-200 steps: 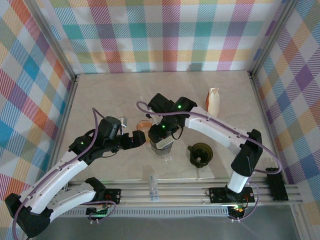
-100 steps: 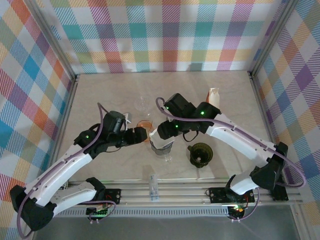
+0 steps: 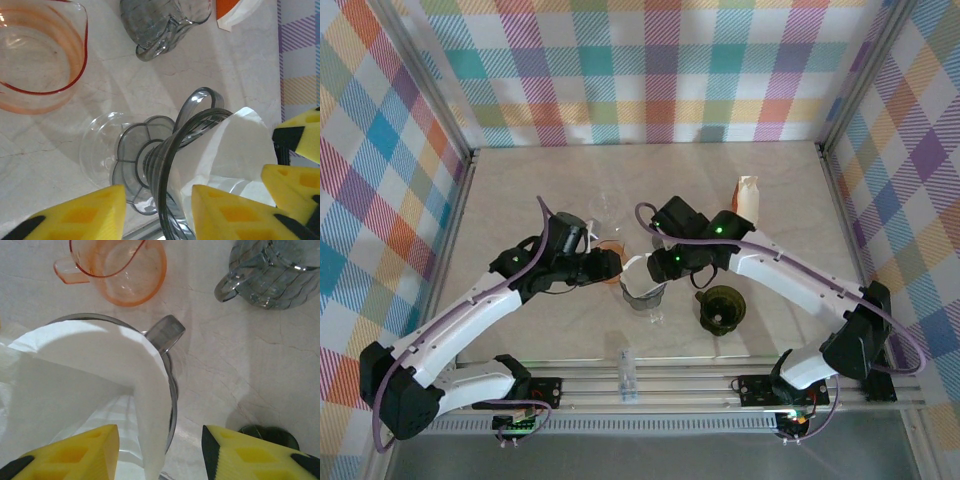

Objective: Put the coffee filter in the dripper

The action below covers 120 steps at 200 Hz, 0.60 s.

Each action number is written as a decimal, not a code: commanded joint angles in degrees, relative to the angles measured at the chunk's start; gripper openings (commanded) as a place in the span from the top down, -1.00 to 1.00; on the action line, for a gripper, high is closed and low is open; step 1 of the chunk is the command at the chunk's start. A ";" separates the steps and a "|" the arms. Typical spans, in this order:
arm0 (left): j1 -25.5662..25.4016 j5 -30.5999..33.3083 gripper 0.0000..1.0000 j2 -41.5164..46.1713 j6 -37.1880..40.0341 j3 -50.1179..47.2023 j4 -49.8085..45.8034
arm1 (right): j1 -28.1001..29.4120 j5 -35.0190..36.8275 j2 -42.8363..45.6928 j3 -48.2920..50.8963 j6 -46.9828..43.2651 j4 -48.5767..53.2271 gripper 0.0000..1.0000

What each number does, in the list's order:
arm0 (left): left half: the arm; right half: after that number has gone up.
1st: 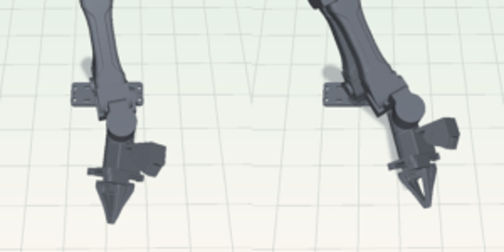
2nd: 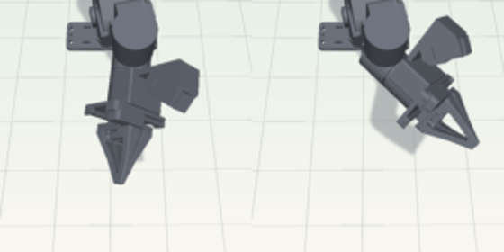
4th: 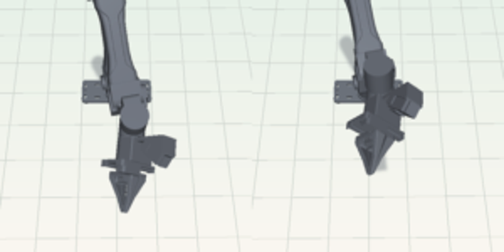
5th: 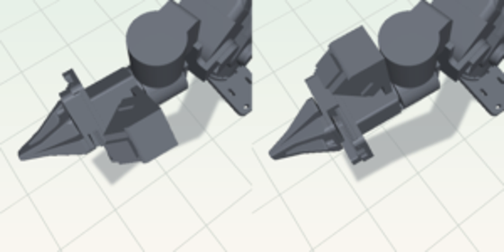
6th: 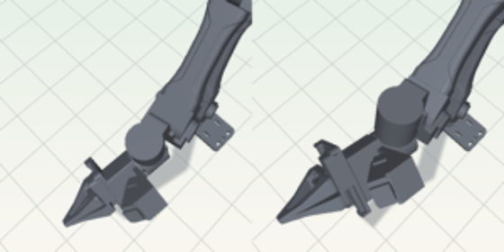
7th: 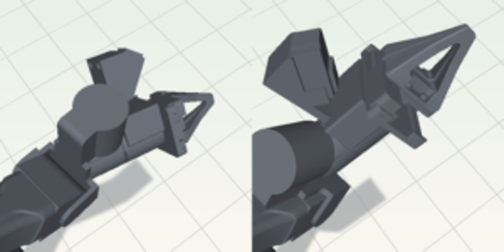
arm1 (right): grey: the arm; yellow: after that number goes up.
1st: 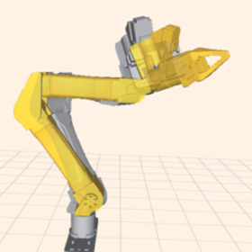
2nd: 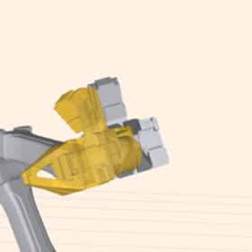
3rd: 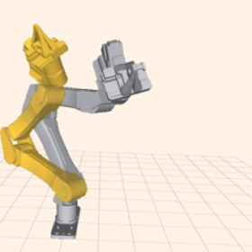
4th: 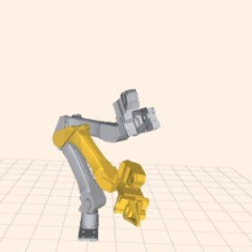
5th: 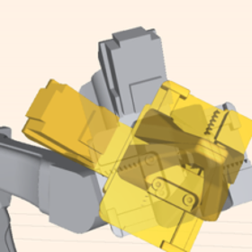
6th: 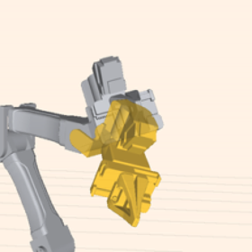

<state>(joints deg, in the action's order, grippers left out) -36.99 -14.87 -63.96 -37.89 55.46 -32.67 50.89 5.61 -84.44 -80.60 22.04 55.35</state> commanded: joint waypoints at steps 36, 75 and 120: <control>-0.36 -1.80 0.29 0.27 -1.34 -4.01 3.02 | -0.58 0.10 -0.87 3.25 1.47 -2.51 0.04; -0.36 -1.65 0.27 0.53 -1.84 -4.73 3.39 | -0.61 0.45 -0.79 2.91 1.14 -2.84 -0.06; -0.36 -1.65 0.23 0.53 -1.88 -4.38 3.33 | -0.53 -1.12 2.05 3.18 0.96 -3.86 -0.40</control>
<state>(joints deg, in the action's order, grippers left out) -36.99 -15.86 -63.94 -39.42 51.55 -29.74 50.57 5.54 -84.73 -77.45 23.03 52.27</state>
